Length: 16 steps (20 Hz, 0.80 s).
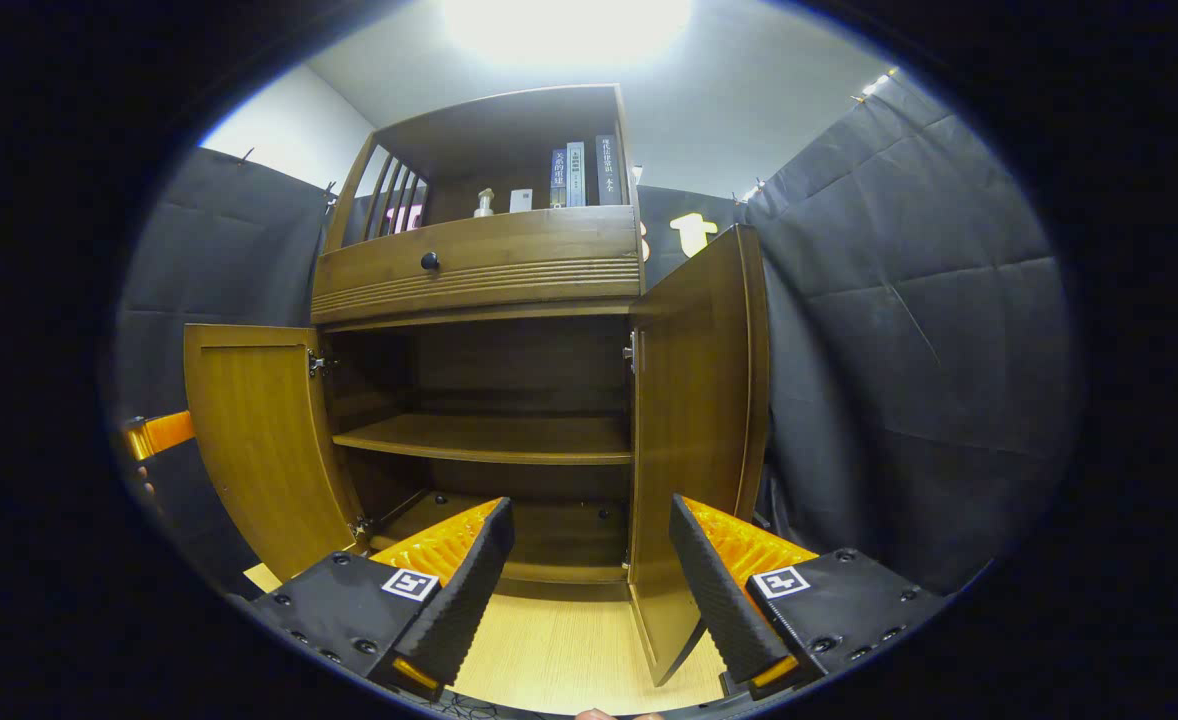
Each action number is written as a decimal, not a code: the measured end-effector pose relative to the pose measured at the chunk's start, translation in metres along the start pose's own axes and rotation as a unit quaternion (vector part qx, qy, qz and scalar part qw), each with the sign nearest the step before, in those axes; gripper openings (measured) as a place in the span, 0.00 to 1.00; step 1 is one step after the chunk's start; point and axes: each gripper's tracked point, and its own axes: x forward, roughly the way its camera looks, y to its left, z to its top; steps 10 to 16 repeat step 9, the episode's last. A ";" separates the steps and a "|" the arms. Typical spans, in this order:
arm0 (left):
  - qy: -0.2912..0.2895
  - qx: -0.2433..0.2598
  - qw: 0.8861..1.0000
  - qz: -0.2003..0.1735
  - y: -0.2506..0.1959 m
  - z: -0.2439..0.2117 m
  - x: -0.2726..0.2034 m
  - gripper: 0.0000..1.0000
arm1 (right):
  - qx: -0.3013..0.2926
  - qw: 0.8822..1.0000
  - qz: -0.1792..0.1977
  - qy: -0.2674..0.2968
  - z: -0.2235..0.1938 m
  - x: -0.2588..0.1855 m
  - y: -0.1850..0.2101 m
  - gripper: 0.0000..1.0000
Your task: Open the right door of the double-door shoe cabinet with the right hand, and open the left door with the left hand.
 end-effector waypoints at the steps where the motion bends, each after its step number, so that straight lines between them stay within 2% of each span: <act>1: 0.000 0.006 1.000 -0.003 -0.007 0.000 0.006 0.96 | 0.000 1.000 -0.001 -0.001 0.000 0.000 0.000 0.98; 9: 0.028 0.044 0.997 -0.054 -0.046 -0.032 0.031 0.96 | 0.010 1.000 -0.012 -0.008 0.006 0.004 0.012 1.00; 16: 0.028 0.044 0.997 -0.054 -0.046 -0.032 0.031 0.96 | 0.010 1.000 -0.012 -0.008 0.006 0.004 0.012 1.00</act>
